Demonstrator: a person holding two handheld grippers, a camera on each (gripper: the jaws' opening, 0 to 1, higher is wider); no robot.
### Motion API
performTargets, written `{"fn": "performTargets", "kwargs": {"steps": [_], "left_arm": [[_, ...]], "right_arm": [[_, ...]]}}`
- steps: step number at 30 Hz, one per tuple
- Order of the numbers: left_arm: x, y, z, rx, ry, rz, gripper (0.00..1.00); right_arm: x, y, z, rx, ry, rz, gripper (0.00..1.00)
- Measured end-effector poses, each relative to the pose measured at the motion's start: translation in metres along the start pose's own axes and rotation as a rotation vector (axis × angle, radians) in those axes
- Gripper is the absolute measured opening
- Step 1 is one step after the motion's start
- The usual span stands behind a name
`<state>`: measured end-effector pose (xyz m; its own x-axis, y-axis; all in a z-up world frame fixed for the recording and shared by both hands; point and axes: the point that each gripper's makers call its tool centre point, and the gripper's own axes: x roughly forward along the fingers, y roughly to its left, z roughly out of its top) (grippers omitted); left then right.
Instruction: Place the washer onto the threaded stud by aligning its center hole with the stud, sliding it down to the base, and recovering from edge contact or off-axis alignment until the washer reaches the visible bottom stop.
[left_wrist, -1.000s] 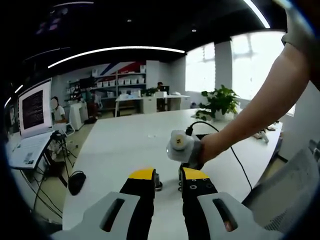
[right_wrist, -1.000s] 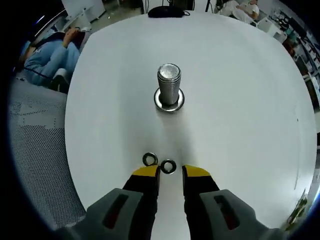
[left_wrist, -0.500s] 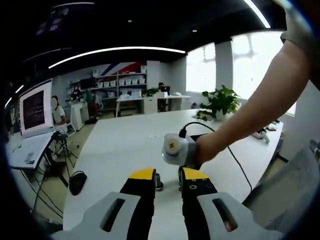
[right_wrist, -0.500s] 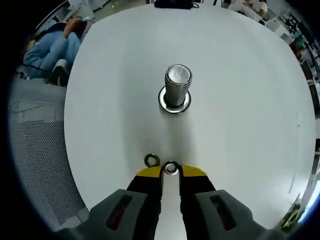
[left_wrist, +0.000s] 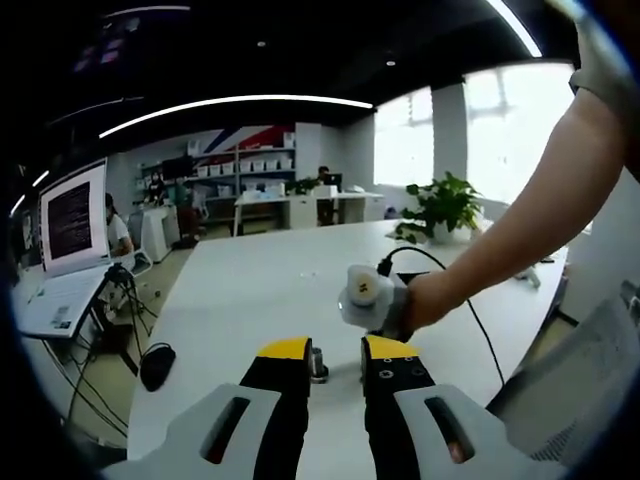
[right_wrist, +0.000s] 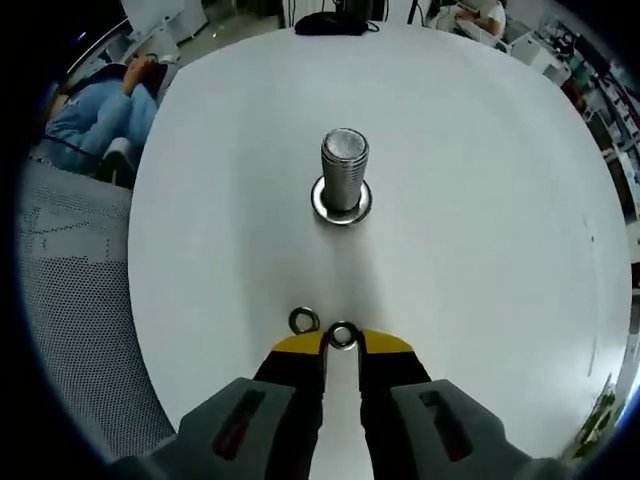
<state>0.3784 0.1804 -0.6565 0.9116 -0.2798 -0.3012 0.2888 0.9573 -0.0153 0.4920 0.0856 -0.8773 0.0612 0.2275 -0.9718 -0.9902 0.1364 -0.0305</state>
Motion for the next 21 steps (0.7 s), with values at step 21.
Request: {"fn": "performTargets", "kwargs": {"steps": [21], "left_arm": [[0.001,0.005,-0.004,-0.002,0.023,0.016,0.18]], "right_arm": [[-0.04,-0.013,-0.02,0.146,-0.095,-0.014,0.13]]}}
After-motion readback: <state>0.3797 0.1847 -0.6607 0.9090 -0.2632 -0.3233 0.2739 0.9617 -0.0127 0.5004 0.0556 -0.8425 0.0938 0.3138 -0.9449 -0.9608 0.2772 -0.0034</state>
